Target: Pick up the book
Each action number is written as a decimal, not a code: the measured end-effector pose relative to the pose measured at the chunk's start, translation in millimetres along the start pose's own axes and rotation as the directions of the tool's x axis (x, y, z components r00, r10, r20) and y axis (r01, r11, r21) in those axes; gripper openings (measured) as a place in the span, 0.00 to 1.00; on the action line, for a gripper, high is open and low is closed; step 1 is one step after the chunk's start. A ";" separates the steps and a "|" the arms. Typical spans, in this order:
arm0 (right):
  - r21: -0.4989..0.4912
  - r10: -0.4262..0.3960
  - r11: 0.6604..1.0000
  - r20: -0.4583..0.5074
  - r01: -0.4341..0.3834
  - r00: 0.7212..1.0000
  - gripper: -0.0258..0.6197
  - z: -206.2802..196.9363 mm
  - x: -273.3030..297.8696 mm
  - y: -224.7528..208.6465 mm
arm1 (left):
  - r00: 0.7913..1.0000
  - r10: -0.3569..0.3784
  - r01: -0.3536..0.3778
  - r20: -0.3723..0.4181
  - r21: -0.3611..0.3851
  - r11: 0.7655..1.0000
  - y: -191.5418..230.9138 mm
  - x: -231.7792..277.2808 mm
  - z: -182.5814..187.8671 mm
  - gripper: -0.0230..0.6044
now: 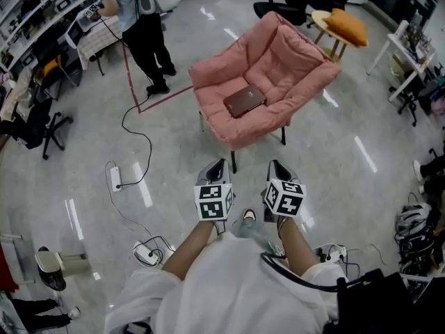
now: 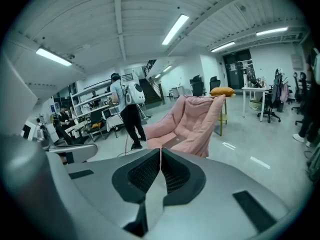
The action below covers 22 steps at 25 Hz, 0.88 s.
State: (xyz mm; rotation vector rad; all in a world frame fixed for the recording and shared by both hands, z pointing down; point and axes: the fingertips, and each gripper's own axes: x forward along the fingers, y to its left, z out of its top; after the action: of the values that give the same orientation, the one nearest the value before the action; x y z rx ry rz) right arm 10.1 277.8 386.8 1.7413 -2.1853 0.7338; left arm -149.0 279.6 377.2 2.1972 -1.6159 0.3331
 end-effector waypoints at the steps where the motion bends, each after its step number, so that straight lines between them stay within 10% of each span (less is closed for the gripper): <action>1: -0.004 0.001 1.000 -0.004 -0.001 1.000 0.09 5.2 7.4 -6.6 | 1.000 -0.002 0.002 -0.004 0.001 1.000 -2.9 10.3 2.9 0.05; 22: 0.037 0.043 0.999 -0.101 -0.039 0.994 0.09 57.8 120.4 -112.3 | 0.995 0.035 -0.040 -0.098 -0.047 0.998 -29.4 163.1 28.5 0.05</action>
State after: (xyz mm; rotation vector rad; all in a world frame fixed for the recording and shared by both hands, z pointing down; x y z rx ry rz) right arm 94.1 129.1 422.7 1.6422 -2.1584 0.8565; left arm -72.2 134.6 413.9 2.0837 -1.5974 0.4012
